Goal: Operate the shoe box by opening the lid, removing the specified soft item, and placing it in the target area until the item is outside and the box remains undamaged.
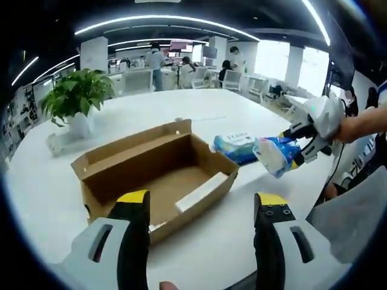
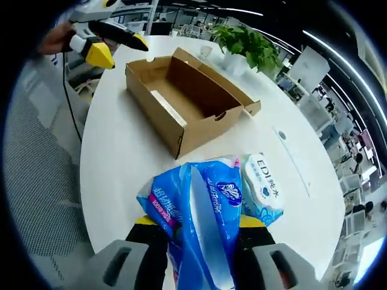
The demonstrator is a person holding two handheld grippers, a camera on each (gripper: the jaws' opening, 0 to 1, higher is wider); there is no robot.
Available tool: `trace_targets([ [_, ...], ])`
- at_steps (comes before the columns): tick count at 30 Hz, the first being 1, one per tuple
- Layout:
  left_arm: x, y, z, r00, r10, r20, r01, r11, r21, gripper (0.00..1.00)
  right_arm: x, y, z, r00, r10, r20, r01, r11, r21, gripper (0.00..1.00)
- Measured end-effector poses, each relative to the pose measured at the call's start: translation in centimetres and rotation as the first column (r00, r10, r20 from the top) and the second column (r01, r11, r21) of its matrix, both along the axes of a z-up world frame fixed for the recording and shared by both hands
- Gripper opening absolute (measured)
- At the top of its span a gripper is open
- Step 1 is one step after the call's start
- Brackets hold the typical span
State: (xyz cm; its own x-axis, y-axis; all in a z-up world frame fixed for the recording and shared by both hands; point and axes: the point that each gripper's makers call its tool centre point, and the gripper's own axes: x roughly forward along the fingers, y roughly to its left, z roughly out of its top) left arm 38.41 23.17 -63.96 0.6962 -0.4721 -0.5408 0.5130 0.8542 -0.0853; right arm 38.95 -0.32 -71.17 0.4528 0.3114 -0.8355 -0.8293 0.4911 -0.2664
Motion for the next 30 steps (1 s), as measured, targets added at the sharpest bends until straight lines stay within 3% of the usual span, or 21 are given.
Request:
trace_targets([
  [8, 0.3, 0.7, -0.4, 1.0, 0.021, -0.009, -0.021, 1.0, 0.007, 0.69, 0.3, -1.9, 0.1, 0.999, -0.044, 0.001, 0.044, 0.999, 0.017, 0.38],
  [19, 0.8, 2.0, -0.7, 0.998, 0.062, -0.018, -0.061, 0.998, 0.017, 0.69, 0.0, -5.6, -1.0, 0.998, -0.062, -0.024, 0.062, 0.998, -0.012, 0.39],
  [30, 1.3, 3.4, -1.0, 0.994, 0.106, -0.025, -0.105, 0.994, 0.025, 0.69, 0.0, -7.8, -1.6, 0.997, -0.071, -0.035, 0.071, 0.997, -0.014, 0.39],
])
